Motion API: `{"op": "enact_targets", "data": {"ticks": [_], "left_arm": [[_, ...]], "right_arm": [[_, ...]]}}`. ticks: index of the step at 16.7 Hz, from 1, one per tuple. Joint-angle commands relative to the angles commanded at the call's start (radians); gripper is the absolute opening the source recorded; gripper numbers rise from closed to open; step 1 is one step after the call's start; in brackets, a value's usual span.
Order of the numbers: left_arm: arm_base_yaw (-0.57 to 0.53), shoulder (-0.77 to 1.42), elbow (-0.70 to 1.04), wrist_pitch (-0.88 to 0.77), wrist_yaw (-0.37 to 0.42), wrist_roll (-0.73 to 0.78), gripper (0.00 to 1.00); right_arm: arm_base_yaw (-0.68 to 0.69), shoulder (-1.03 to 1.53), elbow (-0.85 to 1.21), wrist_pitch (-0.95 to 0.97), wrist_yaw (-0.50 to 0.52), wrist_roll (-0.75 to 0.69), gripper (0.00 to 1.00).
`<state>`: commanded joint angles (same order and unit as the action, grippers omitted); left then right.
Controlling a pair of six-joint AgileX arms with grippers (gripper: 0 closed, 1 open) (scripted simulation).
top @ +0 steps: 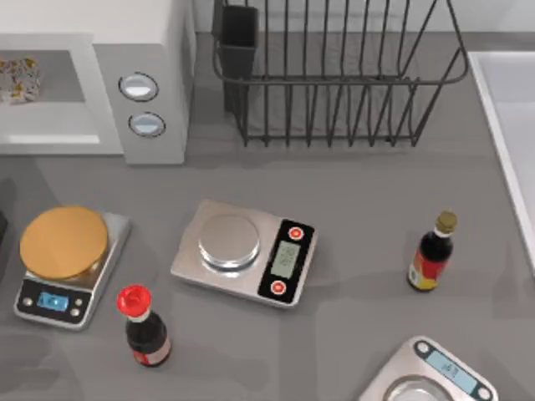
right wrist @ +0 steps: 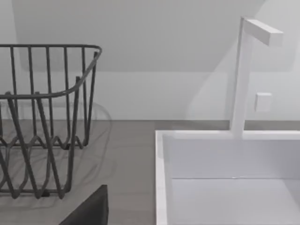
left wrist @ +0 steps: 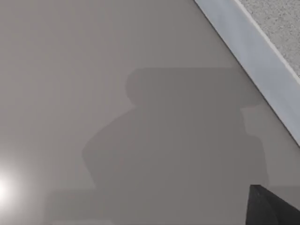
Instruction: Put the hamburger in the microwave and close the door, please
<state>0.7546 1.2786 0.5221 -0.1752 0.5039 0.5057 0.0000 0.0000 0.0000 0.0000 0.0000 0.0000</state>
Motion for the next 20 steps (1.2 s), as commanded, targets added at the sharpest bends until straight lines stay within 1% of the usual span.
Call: {"op": "enact_targets", "data": {"ticks": [4,6,13,16,20], "left_arm": [[-0.126,-0.026,-0.057,0.046,-0.062,-0.045,0.00],[-0.165,-0.023,-0.055,0.071,-0.083,-0.050,0.00],[-0.179,-0.030,-0.059,0.076,-0.098,-0.065,0.00],[-0.241,-0.074,-0.087,0.077,-0.162,-0.142,0.00],[-0.403,-0.153,-0.112,0.090,-0.277,-0.279,0.00]], "right_arm": [[0.000,0.000,0.000,0.000,0.000,0.000,1.00],[0.000,0.000,0.000,0.000,0.000,0.000,1.00],[0.000,0.000,0.000,0.000,0.000,0.000,1.00],[0.000,0.000,0.000,0.000,0.000,0.000,1.00],[0.000,0.000,0.000,0.000,0.000,0.000,1.00]]}}
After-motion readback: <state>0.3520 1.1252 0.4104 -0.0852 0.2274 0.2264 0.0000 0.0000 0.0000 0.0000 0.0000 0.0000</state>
